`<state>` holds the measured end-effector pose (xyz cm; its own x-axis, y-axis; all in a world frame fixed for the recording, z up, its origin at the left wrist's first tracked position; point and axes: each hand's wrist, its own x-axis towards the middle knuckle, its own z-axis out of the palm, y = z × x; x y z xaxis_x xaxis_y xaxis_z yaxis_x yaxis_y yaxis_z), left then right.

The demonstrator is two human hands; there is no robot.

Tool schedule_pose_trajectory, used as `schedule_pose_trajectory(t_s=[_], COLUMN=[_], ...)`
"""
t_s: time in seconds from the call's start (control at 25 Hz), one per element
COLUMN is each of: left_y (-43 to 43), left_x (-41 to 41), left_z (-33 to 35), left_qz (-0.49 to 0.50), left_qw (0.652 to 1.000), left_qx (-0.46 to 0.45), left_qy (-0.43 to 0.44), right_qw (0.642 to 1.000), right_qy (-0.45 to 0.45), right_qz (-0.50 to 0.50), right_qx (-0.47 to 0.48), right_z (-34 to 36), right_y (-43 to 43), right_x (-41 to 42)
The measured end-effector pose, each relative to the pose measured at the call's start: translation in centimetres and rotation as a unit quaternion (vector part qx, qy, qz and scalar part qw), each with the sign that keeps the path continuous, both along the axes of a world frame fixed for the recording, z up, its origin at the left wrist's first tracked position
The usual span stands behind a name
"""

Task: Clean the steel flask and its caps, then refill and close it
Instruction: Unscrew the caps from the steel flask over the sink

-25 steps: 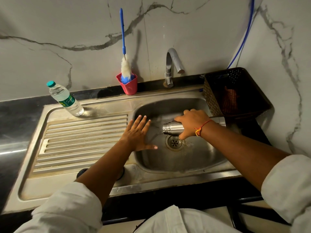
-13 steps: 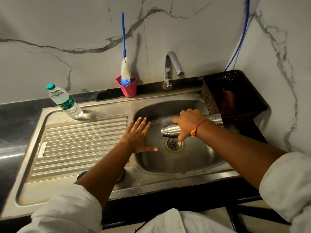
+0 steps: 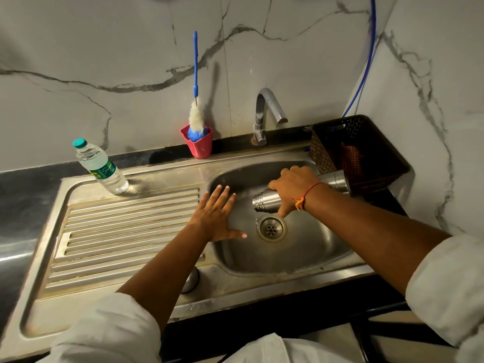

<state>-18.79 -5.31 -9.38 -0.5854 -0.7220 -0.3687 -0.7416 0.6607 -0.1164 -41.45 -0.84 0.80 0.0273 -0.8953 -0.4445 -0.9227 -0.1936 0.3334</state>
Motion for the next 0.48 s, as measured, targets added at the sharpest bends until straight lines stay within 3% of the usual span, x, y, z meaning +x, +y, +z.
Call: schedule_pose_trajectory(t_s=[0.48], left_y=[-0.6], left_x=[1.5], left_z=[0.9], left_qz=[-0.026], left_qw=[0.999], left_qx=[-0.001], left_qy=[0.025], right_qw=[0.999], right_qy=[0.038], right_qz=[-0.032], right_qx=[-0.005], right_z=[1.8], right_y=[1.8], right_x=[2.4])
